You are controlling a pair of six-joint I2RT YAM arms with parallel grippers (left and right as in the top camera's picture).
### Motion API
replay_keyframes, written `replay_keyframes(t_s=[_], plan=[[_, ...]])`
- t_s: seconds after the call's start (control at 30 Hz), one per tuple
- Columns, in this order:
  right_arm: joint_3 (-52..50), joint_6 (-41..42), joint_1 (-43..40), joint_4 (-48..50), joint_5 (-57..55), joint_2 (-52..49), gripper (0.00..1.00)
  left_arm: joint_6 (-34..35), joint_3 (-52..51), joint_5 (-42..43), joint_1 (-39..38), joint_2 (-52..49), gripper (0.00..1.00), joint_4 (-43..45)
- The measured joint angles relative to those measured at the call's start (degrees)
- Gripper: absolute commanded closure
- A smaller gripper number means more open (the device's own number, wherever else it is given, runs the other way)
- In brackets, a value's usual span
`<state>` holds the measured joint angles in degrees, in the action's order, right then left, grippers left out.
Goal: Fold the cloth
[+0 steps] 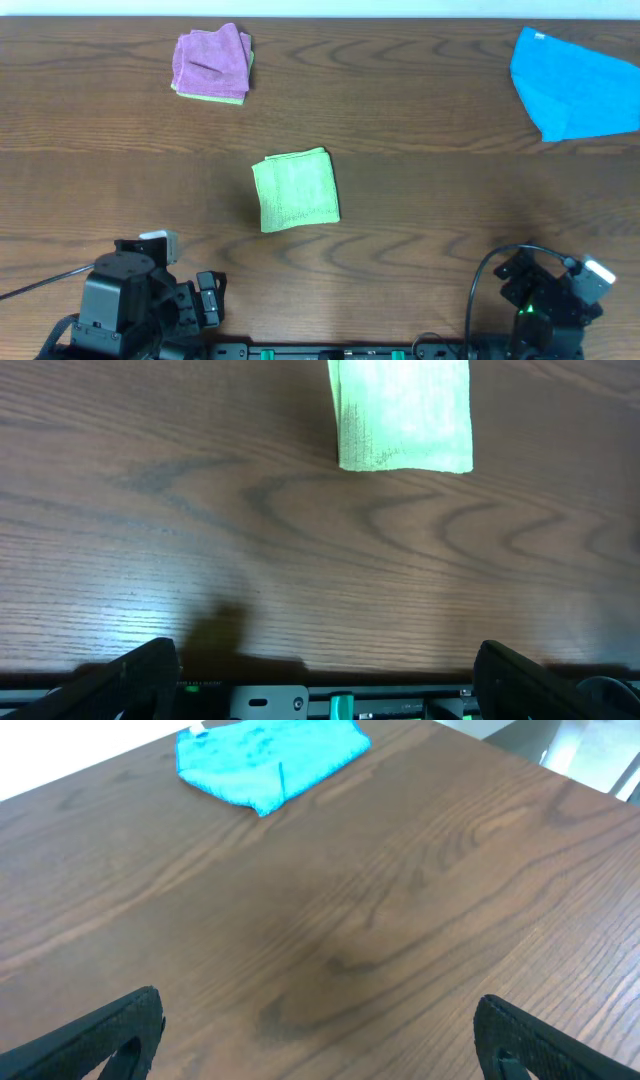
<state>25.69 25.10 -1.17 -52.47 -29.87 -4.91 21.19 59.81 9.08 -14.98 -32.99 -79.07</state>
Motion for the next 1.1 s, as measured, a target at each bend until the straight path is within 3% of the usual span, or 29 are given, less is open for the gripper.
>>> replay_keyframes(t_s=[0.23,1.1], plan=[[-5.53,0.0,0.0,-1.29,0.04,3.54,0.01,0.0,0.0,0.0,0.0,0.0,0.05,0.0],[-6.27,0.0,0.0,-4.22,0.09,3.54,0.01,0.0,0.0,0.0,0.0,0.0,0.05,-0.07]])
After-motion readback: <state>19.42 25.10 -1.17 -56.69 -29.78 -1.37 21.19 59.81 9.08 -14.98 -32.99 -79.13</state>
